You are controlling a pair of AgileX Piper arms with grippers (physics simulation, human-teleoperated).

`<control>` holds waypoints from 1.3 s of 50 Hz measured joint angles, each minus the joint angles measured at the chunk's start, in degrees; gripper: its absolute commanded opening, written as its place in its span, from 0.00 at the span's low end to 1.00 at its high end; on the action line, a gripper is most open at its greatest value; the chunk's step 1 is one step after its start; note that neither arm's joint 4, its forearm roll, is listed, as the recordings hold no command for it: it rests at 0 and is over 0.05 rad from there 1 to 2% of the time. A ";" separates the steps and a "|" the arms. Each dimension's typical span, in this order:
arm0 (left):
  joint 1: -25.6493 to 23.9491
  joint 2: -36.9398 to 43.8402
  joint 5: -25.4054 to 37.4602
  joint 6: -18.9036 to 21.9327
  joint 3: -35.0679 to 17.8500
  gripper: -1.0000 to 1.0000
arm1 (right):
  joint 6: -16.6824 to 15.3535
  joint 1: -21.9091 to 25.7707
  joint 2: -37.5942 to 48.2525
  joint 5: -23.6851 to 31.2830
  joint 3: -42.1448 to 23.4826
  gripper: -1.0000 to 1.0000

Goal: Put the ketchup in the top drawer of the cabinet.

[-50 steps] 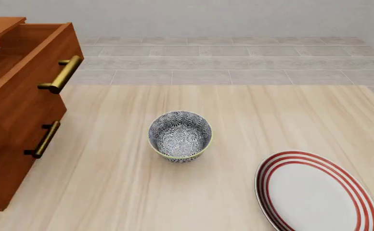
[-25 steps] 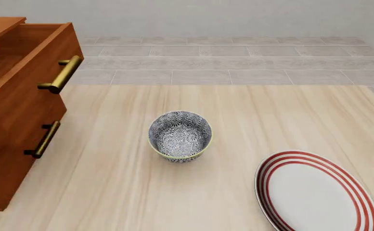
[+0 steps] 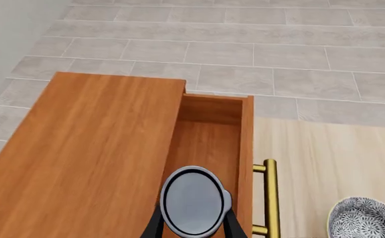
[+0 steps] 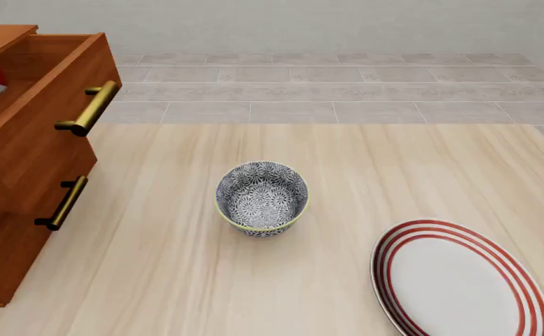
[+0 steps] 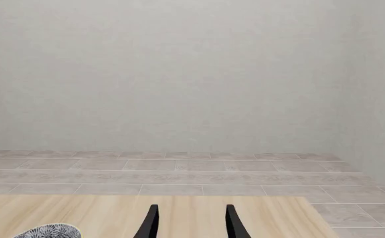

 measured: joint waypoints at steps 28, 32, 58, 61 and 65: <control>-1.91 -0.13 -0.59 -1.24 2.36 1.00 | 0.00 0.00 0.00 0.00 0.00 1.00; -2.01 0.14 -0.60 -1.12 2.13 1.00 | 0.00 0.00 0.00 0.00 0.00 1.00; -3.20 -0.62 0.24 -0.71 0.45 1.00 | 0.00 0.00 0.00 0.00 0.00 1.00; -3.42 -1.16 0.93 -0.78 -0.25 1.00 | 0.00 0.00 0.00 0.00 0.00 1.00; -3.75 -2.35 2.05 -0.44 -1.48 1.00 | 0.00 0.00 0.00 0.00 0.00 1.00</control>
